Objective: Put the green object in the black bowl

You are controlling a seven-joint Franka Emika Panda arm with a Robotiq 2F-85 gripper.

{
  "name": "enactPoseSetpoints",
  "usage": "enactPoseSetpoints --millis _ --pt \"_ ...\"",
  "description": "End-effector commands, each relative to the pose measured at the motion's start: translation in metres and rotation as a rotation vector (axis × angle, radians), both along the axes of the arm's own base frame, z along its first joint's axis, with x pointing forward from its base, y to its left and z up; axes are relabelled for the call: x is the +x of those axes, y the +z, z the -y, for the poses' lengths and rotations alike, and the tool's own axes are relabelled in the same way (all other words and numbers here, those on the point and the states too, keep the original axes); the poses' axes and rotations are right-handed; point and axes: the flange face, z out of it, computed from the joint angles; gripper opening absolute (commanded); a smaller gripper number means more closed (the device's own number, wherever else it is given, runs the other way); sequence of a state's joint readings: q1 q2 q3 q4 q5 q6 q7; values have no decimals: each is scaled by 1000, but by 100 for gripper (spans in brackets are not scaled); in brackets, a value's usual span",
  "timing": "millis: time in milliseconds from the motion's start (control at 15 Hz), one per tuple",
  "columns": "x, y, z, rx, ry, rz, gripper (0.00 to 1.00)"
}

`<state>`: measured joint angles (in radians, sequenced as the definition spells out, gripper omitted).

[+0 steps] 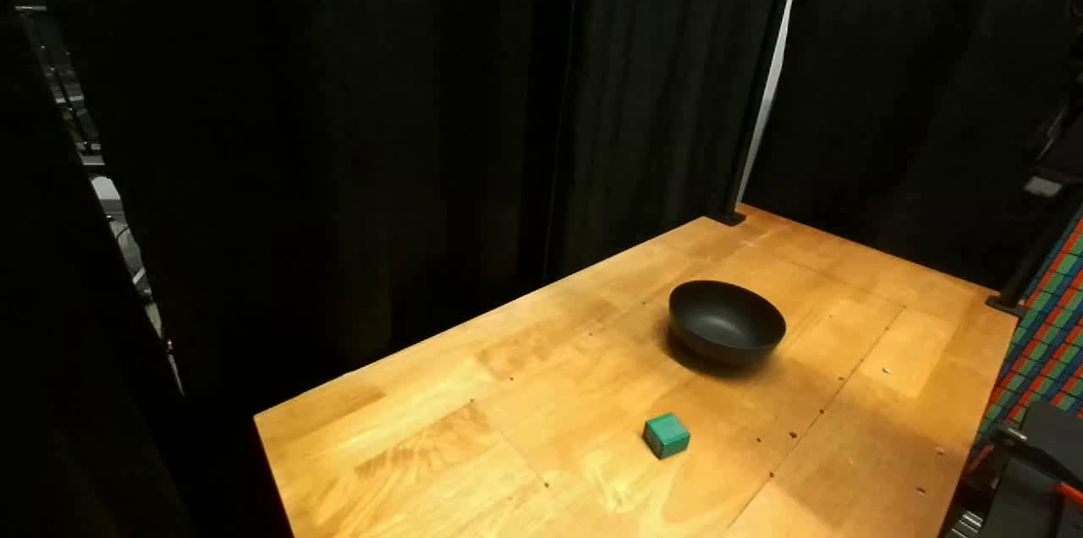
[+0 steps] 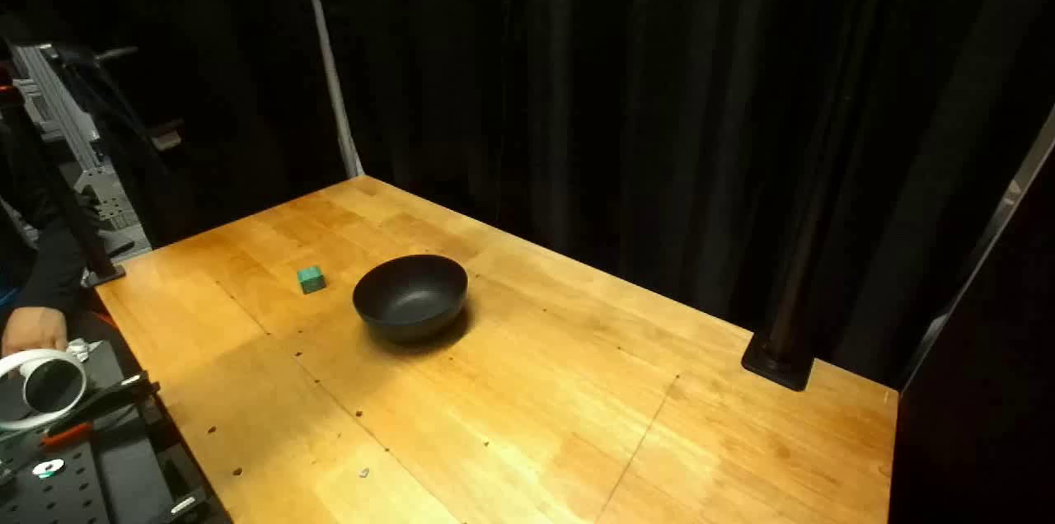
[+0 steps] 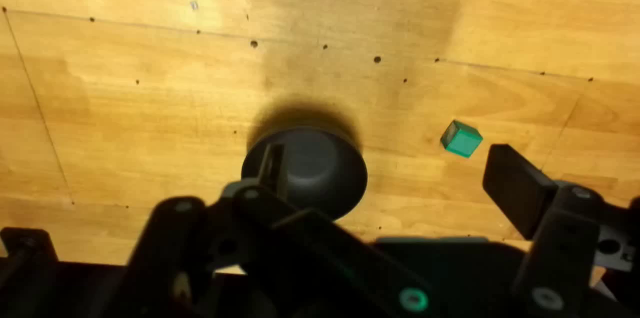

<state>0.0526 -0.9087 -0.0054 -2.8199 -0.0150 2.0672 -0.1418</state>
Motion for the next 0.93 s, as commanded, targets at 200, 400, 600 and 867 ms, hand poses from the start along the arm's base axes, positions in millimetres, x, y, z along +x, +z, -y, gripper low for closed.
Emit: enactPoseSetpoints --millis 200,400,600,867 --pt "1 -21 -7 -30 -11 -60 100" --pt "15 -36 -46 -91 41 -99 100" --pt "29 -70 -112 -147 144 -142 100" --pt "52 -121 -175 -120 191 -92 100"
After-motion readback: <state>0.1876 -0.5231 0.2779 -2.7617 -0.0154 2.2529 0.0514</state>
